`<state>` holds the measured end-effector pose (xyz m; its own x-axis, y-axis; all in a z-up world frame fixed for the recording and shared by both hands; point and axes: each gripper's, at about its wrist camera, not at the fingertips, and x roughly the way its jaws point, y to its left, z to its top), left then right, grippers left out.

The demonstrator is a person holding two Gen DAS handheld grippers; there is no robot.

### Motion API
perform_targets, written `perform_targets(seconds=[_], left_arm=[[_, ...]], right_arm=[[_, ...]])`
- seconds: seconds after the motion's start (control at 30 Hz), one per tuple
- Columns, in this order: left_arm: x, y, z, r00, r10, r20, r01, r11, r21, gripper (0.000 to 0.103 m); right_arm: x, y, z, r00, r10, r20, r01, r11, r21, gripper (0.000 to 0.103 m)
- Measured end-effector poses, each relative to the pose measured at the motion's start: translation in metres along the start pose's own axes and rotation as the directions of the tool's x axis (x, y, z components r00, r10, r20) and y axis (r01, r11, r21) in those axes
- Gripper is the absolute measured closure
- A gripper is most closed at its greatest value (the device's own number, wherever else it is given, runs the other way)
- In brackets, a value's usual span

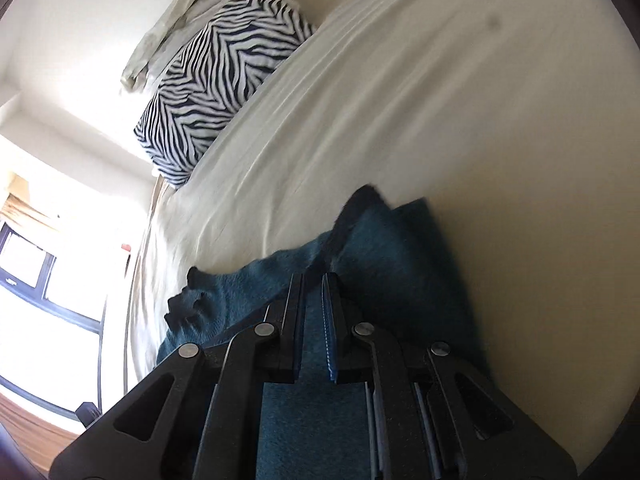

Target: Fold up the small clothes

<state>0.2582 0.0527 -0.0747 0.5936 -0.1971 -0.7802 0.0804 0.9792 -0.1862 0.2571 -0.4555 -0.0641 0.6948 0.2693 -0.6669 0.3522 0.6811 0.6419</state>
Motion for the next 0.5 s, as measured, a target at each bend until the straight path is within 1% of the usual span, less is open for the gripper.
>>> perform_targets(seconds=[0.03,0.07,0.1,0.17,0.23,0.3,0.33,0.37,0.43,0.47,0.5], left_arm=[[0.0,-0.002,-0.001,1.0,0.01,0.0,-0.01,1.0,0.008,0.066],[-0.001,-0.003,-0.001,1.0,0.018,0.001,-0.018,1.0,0.011,0.066],[-0.001,-0.005,-0.002,1.0,0.023,0.002,-0.023,1.0,0.013,0.066],[-0.003,-0.007,-0.004,0.999,0.039,0.005,-0.039,0.999,0.02,0.066],[-0.005,-0.012,-0.006,0.998,0.064,0.009,-0.064,0.997,0.04,0.066],[-0.007,-0.015,-0.008,0.997,0.081,0.011,-0.082,0.995,0.054,0.066],[-0.007,-0.015,-0.009,0.996,0.086,0.011,-0.086,0.995,0.057,0.066],[-0.007,-0.016,-0.009,0.996,0.089,0.011,-0.09,0.994,0.06,0.066],[-0.007,-0.016,-0.01,0.996,0.093,0.012,-0.093,0.993,0.066,0.066],[-0.007,-0.016,-0.01,0.996,0.094,0.012,-0.095,0.993,0.069,0.066],[-0.007,-0.017,-0.01,0.995,0.096,0.013,-0.097,0.992,0.075,0.065]], right_arm=[[-0.011,-0.004,0.003,0.999,-0.033,0.022,0.033,0.999,0.001,0.094],[-0.021,-0.005,0.003,0.999,-0.037,0.037,0.037,0.999,-0.002,0.094],[-0.028,-0.005,0.002,0.999,-0.013,0.039,0.013,1.0,-0.004,0.094],[-0.042,0.004,-0.013,0.995,0.094,-0.016,-0.095,0.995,-0.029,0.094],[-0.048,0.022,-0.034,0.977,0.181,-0.11,-0.191,0.977,-0.091,0.094],[-0.046,0.05,-0.07,0.941,0.244,-0.235,-0.287,0.943,-0.17,0.094],[-0.042,0.06,-0.088,0.916,0.269,-0.299,-0.332,0.925,-0.186,0.094],[-0.037,0.068,-0.106,0.888,0.283,-0.363,-0.368,0.911,-0.189,0.094],[-0.026,0.078,-0.136,0.842,0.297,-0.451,-0.414,0.891,-0.186,0.094],[-0.02,0.08,-0.149,0.827,0.285,-0.484,-0.421,0.885,-0.197,0.094],[-0.014,0.08,-0.159,0.824,0.254,-0.507,-0.409,0.885,-0.221,0.094]])
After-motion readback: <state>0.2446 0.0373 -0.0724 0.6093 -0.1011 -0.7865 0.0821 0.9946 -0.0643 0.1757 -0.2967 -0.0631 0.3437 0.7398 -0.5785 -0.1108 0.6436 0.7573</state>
